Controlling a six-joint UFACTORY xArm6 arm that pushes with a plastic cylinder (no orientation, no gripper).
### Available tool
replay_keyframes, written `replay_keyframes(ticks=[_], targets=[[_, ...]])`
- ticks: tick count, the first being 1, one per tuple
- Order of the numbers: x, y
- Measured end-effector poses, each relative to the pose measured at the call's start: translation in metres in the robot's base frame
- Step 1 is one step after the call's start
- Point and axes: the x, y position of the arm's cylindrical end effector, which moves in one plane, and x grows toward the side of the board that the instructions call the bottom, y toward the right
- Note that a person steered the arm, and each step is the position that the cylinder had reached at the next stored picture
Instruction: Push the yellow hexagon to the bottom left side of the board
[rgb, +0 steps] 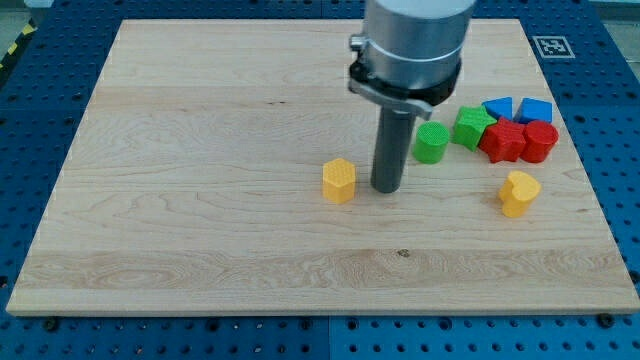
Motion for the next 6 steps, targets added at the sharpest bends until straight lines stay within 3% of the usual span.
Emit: replay_keyframes(ticks=[1, 2, 3, 4, 6], targets=[[-0.010, -0.014], [0.003, -0.075], [0.045, -0.134], [0.056, -0.165], [0.060, -0.156]])
